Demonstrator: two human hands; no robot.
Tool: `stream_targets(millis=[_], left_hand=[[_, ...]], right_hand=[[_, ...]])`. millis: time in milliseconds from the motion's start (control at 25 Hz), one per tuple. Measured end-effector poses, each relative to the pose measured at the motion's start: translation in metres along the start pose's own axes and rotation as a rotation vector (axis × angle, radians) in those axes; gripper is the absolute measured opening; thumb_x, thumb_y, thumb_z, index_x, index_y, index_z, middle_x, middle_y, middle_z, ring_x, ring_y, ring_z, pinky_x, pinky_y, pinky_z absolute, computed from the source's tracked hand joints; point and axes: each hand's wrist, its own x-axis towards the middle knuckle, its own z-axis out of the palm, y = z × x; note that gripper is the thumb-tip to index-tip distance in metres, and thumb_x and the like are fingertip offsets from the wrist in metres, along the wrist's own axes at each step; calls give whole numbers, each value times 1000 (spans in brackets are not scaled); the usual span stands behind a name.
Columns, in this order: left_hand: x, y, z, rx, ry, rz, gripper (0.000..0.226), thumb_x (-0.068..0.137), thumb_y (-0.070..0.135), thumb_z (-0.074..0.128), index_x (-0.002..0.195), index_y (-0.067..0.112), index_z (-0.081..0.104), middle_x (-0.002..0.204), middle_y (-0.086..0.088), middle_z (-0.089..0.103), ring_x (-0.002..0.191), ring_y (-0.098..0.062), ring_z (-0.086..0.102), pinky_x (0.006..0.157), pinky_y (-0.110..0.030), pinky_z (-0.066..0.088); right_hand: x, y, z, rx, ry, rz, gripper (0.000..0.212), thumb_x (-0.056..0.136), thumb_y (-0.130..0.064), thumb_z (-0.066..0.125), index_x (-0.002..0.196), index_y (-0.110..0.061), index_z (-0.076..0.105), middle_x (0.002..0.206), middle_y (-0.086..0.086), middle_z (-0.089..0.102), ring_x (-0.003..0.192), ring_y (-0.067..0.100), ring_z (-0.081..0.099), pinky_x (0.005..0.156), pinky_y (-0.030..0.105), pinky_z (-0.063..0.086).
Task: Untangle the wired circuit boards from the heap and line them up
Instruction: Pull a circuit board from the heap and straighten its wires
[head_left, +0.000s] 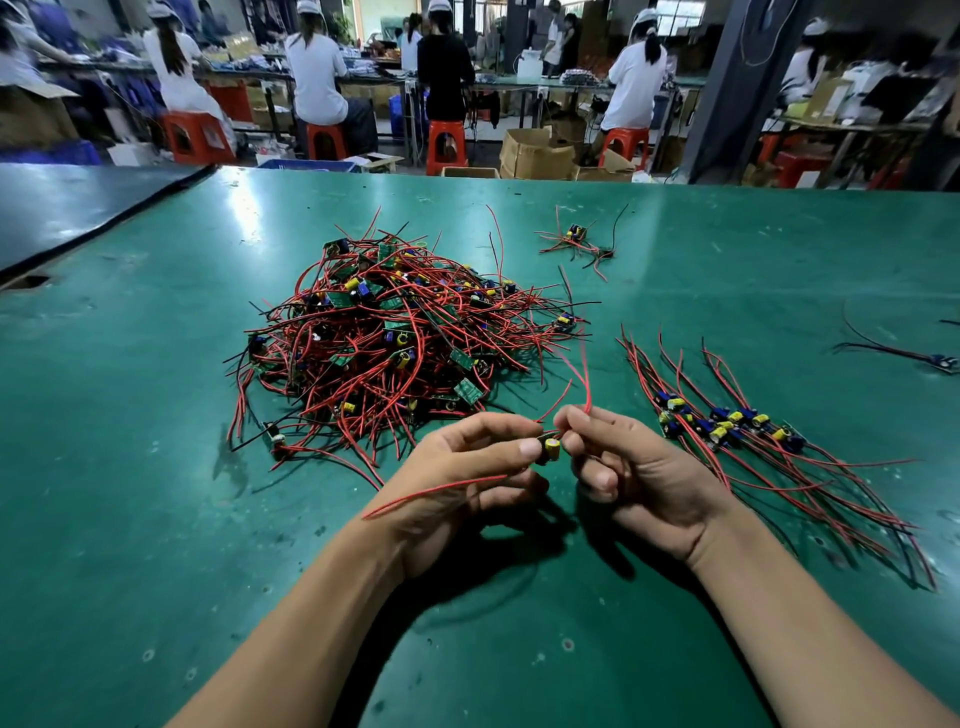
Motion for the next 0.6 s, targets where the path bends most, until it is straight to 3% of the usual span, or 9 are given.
stream_targets(millis=[160, 280, 400, 480, 600], left_hand=[[0, -6, 4, 85, 3, 29, 39, 66, 13, 79, 103, 5, 67, 96, -13, 71, 72, -19, 68, 67, -25, 57], [0, -10, 5, 141, 19, 66, 30, 70, 3, 78, 99, 8, 70, 88, -9, 72, 74, -18, 68, 68, -26, 58], [0, -13, 6, 215, -11, 74, 26, 71, 2, 80, 92, 18, 76, 82, -4, 71, 74, -17, 67, 68, -26, 56], [-1, -14, 6, 227, 7, 78, 20, 71, 12, 79, 90, 19, 77, 81, -4, 70, 72, -16, 65, 68, -26, 55], [-1, -15, 7, 250, 56, 112, 17, 72, 19, 80, 86, 11, 76, 87, -7, 73, 76, -19, 65, 74, -34, 53]], right_hand=[[5, 4, 2, -8, -2, -51, 13, 83, -22, 69, 87, -14, 78, 63, -3, 56, 38, 3, 41, 38, 12, 33], [7, 8, 4, -99, 27, -62, 17, 83, -28, 71, 92, -15, 78, 57, -3, 52, 39, 4, 43, 41, 14, 34], [6, 12, 6, -151, 12, -51, 20, 84, -27, 74, 97, -14, 77, 93, 16, 72, 75, 22, 71, 69, 36, 59], [4, 14, 7, -185, 2, -58, 24, 84, -25, 76, 103, -10, 75, 107, 25, 68, 87, 31, 66, 79, 48, 56], [3, 14, 7, -269, 5, -65, 32, 84, -26, 76, 110, -8, 73, 112, 34, 63, 97, 38, 49, 93, 65, 39]])
